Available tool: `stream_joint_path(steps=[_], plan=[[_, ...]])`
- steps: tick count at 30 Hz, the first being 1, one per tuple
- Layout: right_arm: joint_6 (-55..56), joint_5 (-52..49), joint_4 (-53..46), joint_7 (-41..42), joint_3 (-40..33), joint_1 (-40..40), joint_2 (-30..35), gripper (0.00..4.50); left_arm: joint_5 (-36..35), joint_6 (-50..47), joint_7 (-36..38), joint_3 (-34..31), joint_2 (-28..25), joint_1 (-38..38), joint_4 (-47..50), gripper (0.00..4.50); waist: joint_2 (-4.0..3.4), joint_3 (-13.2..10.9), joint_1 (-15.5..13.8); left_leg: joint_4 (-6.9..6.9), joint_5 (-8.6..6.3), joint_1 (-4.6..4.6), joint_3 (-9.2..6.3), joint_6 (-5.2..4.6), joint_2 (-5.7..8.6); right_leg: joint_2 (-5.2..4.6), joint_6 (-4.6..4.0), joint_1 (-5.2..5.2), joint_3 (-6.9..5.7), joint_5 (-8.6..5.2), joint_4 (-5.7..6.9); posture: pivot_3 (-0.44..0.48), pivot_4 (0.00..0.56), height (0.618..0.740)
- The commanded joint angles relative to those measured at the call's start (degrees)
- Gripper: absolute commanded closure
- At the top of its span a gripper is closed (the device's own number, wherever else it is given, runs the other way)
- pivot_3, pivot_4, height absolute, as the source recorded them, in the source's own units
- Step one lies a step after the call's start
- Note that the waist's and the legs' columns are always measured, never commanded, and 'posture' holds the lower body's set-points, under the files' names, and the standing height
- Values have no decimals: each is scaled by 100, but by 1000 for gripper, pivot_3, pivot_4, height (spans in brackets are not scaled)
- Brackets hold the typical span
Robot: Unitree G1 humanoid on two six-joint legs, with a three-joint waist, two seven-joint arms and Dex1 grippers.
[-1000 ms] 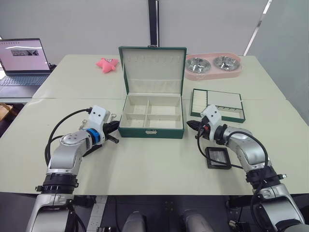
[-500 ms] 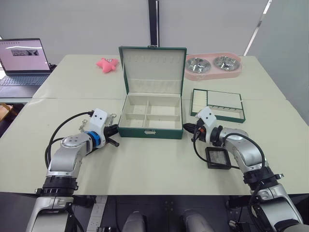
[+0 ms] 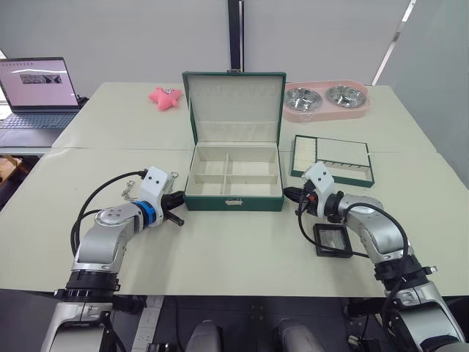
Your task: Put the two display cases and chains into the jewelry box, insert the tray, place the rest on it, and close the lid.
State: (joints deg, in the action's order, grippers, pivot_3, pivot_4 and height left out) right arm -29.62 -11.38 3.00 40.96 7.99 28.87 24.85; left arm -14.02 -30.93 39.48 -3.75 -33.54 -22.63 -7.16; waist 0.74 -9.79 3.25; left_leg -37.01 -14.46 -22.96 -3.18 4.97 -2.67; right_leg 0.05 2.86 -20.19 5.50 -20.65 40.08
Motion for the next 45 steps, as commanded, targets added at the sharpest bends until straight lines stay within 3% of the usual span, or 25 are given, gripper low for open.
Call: stream_joint_path(steps=[1, 23, 30, 36, 42, 43, 45], plan=[[16, -54, -287, 56, -9, 3, -20, 4500, -24, 65, 150, 86, -5, -2, 140, 4440, 0, 0, 0, 0, 0, 0, 0, 0, 0, 0, 0, 0, 0, 0, 0, 0, 150, 740], [137, 1, -170, 0, -64, -6, -21, 4500, 48, 109, 140, 120, -30, 18, 136, 4440, 0, 0, -2, 0, 0, 0, 0, 0, 0, 0, 0, 0, 0, 0, -1, 0, 150, 740], [183, -55, -125, -69, -352, 23, 110, 4500, 30, 136, 129, -176, -230, 51, 60, 4440, 0, 0, -1, 1, 0, 0, 0, 0, 0, 0, 0, 0, 0, 0, -1, 0, 150, 740], [41, -254, -256, -16, -850, -117, 436, 4500, -229, -90, 128, -721, -582, 168, 265, 4440, 0, 0, -2, 3, 0, 0, 0, 0, -1, 0, 0, -1, 0, 0, -2, 0, 150, 740], [46, -857, -323, 444, -1875, -577, 1180, 4500, -556, -106, 362, -1792, -1422, 525, 50, 4440, 6, -9, -2, 6, -1, -1, 2, -1, -1, -1, 0, -1, 1, 0, -8, 0, 150, 740], [55, -934, -317, 605, -1979, -686, 1348, 4306, -577, -58, 449, -1915, -1557, 590, -56, 4481, 5, -9, -3, 6, -1, 0, 2, -1, -1, -1, 0, 0, 1, 0, -9, 0, 150, 740], [138, -969, -120, 926, -2184, -901, 1767, 3896, -532, 152, 721, -2096, -1880, 782, -354, 4079, 5, -9, -2, 7, -1, 1, 3, -1, -1, -1, 0, 0, 1, 0, -10, 0, 150, 740]])
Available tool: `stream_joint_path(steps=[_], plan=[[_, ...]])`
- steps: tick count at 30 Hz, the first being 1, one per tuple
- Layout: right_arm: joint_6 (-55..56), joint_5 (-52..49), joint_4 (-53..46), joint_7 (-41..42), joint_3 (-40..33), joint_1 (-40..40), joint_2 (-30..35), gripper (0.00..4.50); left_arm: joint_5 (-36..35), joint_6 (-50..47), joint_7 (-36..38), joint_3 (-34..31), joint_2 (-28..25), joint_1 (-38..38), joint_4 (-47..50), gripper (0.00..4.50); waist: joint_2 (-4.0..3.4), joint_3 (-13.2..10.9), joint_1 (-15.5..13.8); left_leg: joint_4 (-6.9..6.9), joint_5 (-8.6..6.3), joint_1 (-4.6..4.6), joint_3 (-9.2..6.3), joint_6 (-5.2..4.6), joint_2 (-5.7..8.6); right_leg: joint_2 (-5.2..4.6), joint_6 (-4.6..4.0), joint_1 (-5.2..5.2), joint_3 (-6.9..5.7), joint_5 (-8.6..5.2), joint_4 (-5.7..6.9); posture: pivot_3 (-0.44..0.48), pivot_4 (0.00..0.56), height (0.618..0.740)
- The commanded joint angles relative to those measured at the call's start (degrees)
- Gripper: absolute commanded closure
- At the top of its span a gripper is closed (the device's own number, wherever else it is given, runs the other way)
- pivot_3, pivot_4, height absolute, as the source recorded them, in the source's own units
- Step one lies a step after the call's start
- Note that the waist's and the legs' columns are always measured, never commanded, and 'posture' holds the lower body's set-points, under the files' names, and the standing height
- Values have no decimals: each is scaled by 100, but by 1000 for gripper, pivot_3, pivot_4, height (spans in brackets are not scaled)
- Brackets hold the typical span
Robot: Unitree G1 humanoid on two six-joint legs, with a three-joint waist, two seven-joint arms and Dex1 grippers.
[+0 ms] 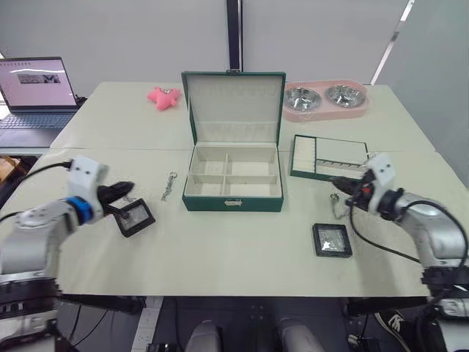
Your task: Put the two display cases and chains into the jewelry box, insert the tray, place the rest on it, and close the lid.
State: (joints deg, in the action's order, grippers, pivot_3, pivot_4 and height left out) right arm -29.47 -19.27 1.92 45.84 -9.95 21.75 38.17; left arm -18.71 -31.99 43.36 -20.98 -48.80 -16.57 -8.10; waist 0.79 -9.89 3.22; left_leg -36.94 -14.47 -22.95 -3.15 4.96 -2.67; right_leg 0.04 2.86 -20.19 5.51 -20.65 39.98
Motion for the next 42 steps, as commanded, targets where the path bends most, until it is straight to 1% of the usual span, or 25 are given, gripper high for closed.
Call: stream_joint_path(steps=[1, 3, 7, 10, 11, 12, 13, 14, 18, 23, 27, 35, 38, 42], plan=[[143, -222, 57, 624, -475, -301, 635, 3662, -58, 364, 481, -441, -497, 270, -400, 3874, -2, -1, 1, 1, 0, 2, 0, 0, 0, 0, 0, 1, 0, 0, 0, 0, 150, 740], [173, -312, 181, 961, -621, -477, 957, 3176, -34, 610, 779, -504, -739, 441, -682, 3278, -2, -3, 2, 1, 0, 2, 2, 0, 0, 0, 0, 1, 1, 0, -1, 0, 150, 740], [475, -237, 780, 1506, -860, -782, 1609, 2150, 331, 1322, 1164, -481, -1331, 776, -1611, 2011, -2, -11, 14, 2, 0, 5, 6, 0, -2, 3, -1, -2, 3, -1, 0, 0, 150, 740], [618, -268, 1180, 1834, -951, -933, 1921, 1281, 469, 1710, 1329, -488, -1642, 906, -2232, 1021, -5, -14, 12, 4, -1, 5, 9, -1, -2, 2, -1, -2, 4, -1, -2, 0, 150, 740], [697, -232, 1307, 1924, -959, -1000, 2016, 921, 522, 1818, 1342, -483, -1727, 930, -2432, 651, -5, -14, 13, 5, -1, 5, 10, -1, -2, 2, -1, -2, 4, -1, -2, 0, 150, 740], [797, -170, 1470, 2009, -960, -1072, 2099, 687, 600, 1964, 1351, -454, -1807, 958, -2671, 401, -6, -14, 13, 5, -1, 6, 10, -1, -2, 2, -1, -2, 4, -1, -2, 0, 150, 740], [877, -128, 1590, 2070, -954, -1115, 2154, 343, 656, 2080, 1363, -427, -1858, 962, -2850, 98, -5, -15, 13, 4, -1, 6, 10, -1, -2, 2, -1, -2, 4, -1, 0, 0, 150, 740], [990, -66, 1696, 2109, -939, -1182, 2204, 18, 686, 2200, 1378, -424, -1887, 968, -3048, 0, -5, -15, 12, 4, -1, 5, 9, -1, -3, 3, -1, -3, 3, -1, 0, 0, 150, 740], [1161, -29, 1842, 2180, -918, -1267, 2206, 18, 694, 2457, 1452, -404, -1892, 949, -3411, 0, -8, -17, 17, 5, -1, 5, 14, -1, -2, 2, 0, -4, 7, -1, 0, 0, 150, 740], [1251, -64, 1772, 2106, -904, -1309, 1995, 18, 576, 2500, 1450, -446, -1699, 953, -3438, 0, -8, -17, 14, 4, -1, 4, 12, -1, -3, 3, 0, -3, 5, -1, 2, 0, 150, 740], [1276, -97, 1752, 2079, -907, -1327, 1810, 18, 430, 2436, 1398, -518, -1495, 999, -3292, 0, -9, -17, 14, 4, -1, 5, 12, -1, -3, 3, 0, -2, 5, -1, 3, 0, 150, 740], [1305, -50, 1741, 2043, -837, -1262, 1748, 18, 296, 2419, 1347, -553, -1287, 1086, -3174, 0, -9, -17, 9, 2, -1, 5, 11, -1, -3, 2, -1, -1, 4, -1, 4, 0, 150, 740], [1300, -70, 1709, 2025, -830, -1250, 1713, 18, 190, 2327, 1311, -578, -1196, 1091, -2972, 0, -9, -17, 13, 2, -1, 5, 11, -1, -4, 3, -1, -1, 4, -1, 4, 0, 150, 740], [1308, -59, 1712, 2023, -817, -1225, 1699, 18, 164, 2289, 1280, -578, -1167, 1105, -2896, 0, -9, -17, 9, 1, -1, 5, 9, -1, -3, 3, -1, 0, 3, -1, 5, 0, 150, 740]])
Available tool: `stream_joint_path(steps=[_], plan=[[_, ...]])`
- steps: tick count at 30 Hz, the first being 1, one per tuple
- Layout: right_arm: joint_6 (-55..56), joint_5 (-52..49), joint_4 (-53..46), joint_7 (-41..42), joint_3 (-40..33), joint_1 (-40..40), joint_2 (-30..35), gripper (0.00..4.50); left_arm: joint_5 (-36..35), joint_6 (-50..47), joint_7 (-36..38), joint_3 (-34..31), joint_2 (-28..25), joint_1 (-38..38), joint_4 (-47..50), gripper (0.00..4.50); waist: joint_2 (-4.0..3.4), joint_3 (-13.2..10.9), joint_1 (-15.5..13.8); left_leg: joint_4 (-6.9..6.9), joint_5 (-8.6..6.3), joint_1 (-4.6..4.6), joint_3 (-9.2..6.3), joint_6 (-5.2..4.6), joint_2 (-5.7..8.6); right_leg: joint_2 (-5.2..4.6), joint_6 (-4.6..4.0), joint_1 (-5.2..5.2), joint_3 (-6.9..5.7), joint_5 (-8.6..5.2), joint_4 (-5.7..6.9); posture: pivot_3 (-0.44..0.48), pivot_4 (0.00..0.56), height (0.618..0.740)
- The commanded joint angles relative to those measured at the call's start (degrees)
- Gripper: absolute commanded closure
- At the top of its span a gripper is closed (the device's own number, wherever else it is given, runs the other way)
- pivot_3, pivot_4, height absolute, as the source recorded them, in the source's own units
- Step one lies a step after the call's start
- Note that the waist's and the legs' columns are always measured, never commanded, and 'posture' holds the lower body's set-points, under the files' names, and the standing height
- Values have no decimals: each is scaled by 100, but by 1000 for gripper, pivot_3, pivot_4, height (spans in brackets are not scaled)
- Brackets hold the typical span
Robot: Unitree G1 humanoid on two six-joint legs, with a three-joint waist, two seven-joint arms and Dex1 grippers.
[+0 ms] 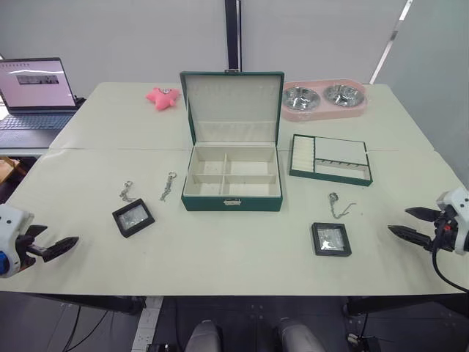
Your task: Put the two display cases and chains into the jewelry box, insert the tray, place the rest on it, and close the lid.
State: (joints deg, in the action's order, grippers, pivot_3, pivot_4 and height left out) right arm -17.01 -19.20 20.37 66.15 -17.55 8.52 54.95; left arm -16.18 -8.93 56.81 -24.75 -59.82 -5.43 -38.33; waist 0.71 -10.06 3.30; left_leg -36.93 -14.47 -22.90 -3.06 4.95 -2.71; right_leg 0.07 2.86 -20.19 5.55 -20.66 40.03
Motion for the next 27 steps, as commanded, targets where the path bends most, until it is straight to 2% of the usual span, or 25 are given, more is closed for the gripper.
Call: stream_joint_path(steps=[1, 6, 15, 18, 22, 27], plan=[[66, -62, -130, -6, -52, 105, 22, 18, -82, 5, -68, -190, -66, -26, 94, 0, 0, 0, 4, 0, 0, 0, 0, 0, 0, 0, 0, 0, 0, 0, 0, 0, 150, 740], [-21, -153, -361, 87, 21, 132, 30, 18, -191, 5, 61, -190, -63, -92, 289, 0, 0, 0, 2, 0, 0, 1, 0, 0, 0, 0, 0, 0, 0, 0, 0, 0, 150, 740], [-1647, -1634, -3282, -113, 742, 1089, -676, 18, -508, -722, 789, 300, 31, 182, 2268, 0, -2, 0, 18, -1, 0, 0, -4, 1, -5, 6, 0, 0, 0, 0, 7, 0, 150, 740], [-1963, -1906, -3871, -287, 1139, 1449, -1024, 18, -500, -994, 818, 504, 71, 328, 2863, 0, 0, -1, -1, -1, 0, -3, -6, 1, -4, 4, 0, 0, -1, 0, 2, 0, 150, 740], [-2110, -1972, -4240, -488, 1666, 1840, -1446, 18, -544, -1342, 751, 675, 114, 329, 3424, 0, 20, -13, -12, -2, 0, -6, -13, 1, -3, 3, 0, -1, -5, 0, 0, 0, 150, 740], [-1975, -1766, -4170, -553, 2111, 2286, -1801, 18, -479, -1620, 557, 823, 205, 258, 3920, 0, 23, -15, -11, -3, 0, -5, -13, 1, -3, 3, 0, -2, -6, 0, 1, 0, 150, 740]])
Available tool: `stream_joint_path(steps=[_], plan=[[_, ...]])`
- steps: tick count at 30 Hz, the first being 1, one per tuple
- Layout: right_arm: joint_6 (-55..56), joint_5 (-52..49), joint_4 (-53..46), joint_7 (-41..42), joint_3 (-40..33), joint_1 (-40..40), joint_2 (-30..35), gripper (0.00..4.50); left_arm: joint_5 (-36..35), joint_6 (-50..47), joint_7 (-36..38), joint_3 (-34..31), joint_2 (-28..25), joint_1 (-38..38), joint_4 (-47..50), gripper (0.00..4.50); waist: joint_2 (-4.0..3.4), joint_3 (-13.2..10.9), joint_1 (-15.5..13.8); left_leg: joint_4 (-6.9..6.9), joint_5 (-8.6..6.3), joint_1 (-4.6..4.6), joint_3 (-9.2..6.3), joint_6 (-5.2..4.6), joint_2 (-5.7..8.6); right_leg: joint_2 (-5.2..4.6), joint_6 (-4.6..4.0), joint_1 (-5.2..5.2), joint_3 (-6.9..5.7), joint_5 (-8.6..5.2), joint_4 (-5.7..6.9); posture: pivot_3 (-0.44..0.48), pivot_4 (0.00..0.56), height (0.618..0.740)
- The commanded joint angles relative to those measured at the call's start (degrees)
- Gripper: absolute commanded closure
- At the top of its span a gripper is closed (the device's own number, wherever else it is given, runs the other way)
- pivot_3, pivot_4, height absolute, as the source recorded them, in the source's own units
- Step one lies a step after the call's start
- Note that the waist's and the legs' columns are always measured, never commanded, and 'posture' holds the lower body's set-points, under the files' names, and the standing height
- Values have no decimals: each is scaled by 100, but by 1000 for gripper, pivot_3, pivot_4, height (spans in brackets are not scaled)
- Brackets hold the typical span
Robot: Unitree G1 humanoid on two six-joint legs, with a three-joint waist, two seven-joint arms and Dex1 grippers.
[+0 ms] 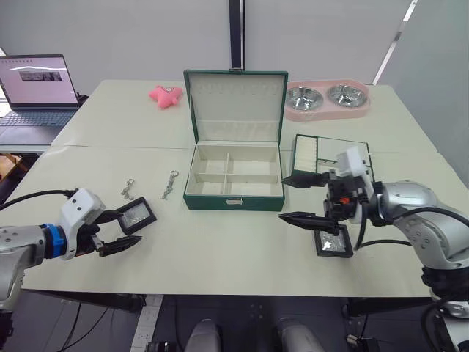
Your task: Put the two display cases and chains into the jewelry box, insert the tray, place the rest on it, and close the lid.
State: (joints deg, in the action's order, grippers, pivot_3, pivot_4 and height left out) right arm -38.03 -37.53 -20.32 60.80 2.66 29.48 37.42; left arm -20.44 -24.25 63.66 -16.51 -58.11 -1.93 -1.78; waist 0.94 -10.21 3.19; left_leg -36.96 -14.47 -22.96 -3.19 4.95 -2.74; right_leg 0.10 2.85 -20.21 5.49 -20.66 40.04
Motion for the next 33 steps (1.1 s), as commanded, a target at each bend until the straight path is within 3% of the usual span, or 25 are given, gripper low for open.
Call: stream_joint_path(steps=[1, 15, 18, 30, 33], plan=[[157, 104, -90, -3, 160, 238, -83, 18, -39, -117, -163, 11, 43, -117, 299, 0, 1, 0, -1, 0, 0, 0, 0, 0, 0, 0, 0, 0, 0, 0, 0, 0, 150, 740], [303, 375, -24, -54, 386, 266, -208, 18, 256, -123, -299, 380, 25, -234, 151, 0, 5, -3, 3, 1, 0, 0, -2, 0, -1, 0, 0, -2, -1, 0, 1, 0, 150, 740], [294, 377, -25, -91, 370, 236, -211, 0, 396, -43, -338, 463, 22, -273, 45, 574, 5, -3, 3, 0, 0, 0, -2, 0, -1, 0, 0, -1, -1, 0, 1, 0, 150, 740], [315, 354, -27, -121, 352, 148, -207, 0, 449, -48, -369, 527, 122, -356, -31, 4477, 7, -4, 4, 1, 0, 0, -2, 0, -1, 0, 0, -2, -1, 0, 1, 0, 150, 740], [331, 360, -18, -116, 343, 152, -203, 0, 472, -6, -406, 523, 150, -361, -63, 4477, 7, -5, 3, 1, 0, 0, -1, 0, 0, 0, 0, -2, -1, 0, 1, 0, 150, 740]])
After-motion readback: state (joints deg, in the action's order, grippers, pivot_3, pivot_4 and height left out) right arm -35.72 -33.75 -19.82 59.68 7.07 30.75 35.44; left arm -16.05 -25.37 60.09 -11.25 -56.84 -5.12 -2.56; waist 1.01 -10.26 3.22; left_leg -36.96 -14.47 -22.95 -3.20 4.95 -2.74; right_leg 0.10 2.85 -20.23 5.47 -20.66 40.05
